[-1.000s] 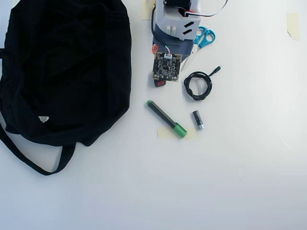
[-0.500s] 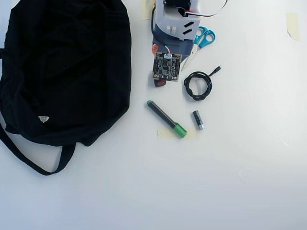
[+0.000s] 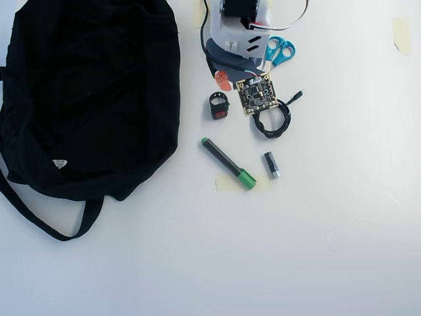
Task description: Put the bike light into the black bag
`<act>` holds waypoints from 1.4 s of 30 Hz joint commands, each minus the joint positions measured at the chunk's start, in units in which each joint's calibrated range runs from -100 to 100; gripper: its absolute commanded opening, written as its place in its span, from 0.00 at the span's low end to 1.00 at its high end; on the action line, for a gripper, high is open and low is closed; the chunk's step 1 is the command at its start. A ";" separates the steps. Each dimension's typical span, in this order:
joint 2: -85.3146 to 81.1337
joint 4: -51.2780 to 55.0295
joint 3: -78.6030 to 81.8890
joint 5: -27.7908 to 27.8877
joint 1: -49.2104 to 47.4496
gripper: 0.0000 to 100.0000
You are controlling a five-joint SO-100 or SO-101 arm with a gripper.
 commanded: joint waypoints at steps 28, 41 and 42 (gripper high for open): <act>-0.54 -0.95 4.03 24.17 0.96 0.03; -0.62 -2.50 6.64 33.82 1.03 0.03; -0.62 -2.50 6.64 34.97 1.03 0.03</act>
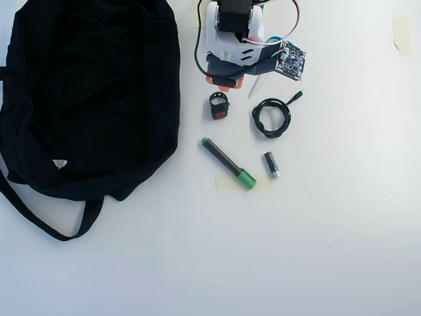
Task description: Put the bike light into the black bag
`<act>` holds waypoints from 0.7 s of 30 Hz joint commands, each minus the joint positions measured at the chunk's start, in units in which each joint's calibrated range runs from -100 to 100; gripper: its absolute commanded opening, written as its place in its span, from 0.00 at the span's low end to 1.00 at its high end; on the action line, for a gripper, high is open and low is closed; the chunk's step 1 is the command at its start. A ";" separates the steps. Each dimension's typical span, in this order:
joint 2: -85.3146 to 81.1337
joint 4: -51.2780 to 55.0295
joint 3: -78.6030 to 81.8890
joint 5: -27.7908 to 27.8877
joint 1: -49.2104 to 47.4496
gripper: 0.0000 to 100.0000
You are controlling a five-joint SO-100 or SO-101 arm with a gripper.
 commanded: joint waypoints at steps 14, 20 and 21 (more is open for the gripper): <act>-0.62 -0.53 0.88 7.49 0.00 0.03; -0.62 -0.70 3.03 7.49 -0.07 0.02; -0.62 -0.70 3.12 7.49 -0.07 0.03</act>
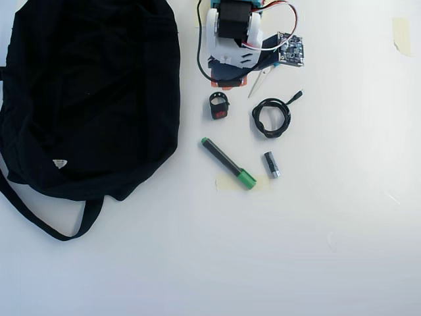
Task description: Put the bike light into the black bag
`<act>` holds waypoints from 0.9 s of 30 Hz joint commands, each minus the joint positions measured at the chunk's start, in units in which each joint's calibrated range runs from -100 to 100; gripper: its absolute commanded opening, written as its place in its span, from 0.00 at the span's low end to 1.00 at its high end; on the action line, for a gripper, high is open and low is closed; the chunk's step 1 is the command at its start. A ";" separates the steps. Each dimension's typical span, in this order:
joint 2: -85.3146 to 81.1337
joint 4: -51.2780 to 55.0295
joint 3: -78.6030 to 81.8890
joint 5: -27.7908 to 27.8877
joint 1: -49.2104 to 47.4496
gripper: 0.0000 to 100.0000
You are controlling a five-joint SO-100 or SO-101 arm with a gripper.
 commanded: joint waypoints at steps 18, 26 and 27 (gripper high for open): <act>-0.45 -5.52 0.33 0.36 -0.75 0.04; -0.45 -9.57 5.36 0.25 -0.45 0.21; -0.45 -10.43 6.17 0.15 -0.60 0.22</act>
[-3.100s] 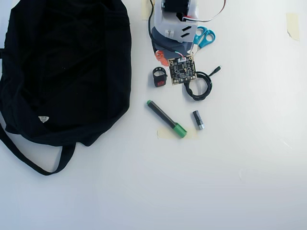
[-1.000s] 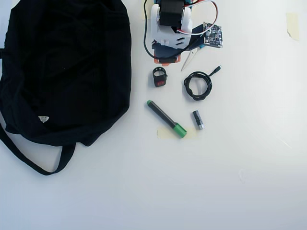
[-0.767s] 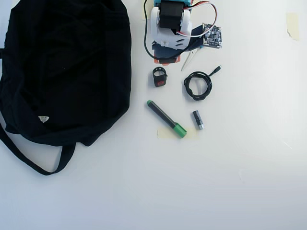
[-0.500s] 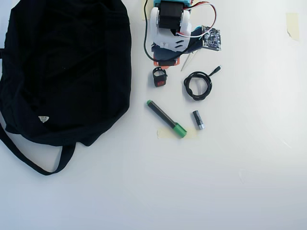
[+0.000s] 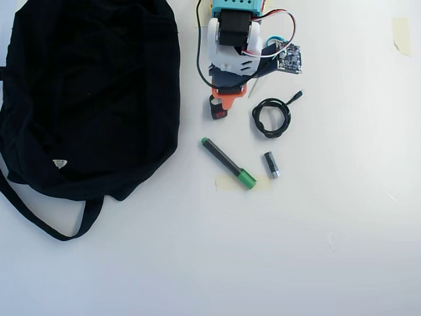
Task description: Put the bike light into the black bag
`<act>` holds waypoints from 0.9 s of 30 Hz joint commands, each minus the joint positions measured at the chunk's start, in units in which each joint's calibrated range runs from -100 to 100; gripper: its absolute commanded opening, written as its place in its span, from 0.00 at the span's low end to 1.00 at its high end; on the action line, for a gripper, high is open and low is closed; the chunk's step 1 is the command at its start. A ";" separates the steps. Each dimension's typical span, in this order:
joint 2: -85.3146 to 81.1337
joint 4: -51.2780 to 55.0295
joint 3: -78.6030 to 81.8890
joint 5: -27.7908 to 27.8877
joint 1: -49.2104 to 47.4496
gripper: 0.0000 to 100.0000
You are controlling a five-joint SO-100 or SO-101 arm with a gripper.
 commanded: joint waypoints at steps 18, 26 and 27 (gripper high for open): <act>-0.37 -7.87 6.92 -0.27 -1.43 0.30; -0.37 -13.99 12.58 -0.27 -1.28 0.30; -0.37 -14.42 13.12 -0.27 -1.20 0.30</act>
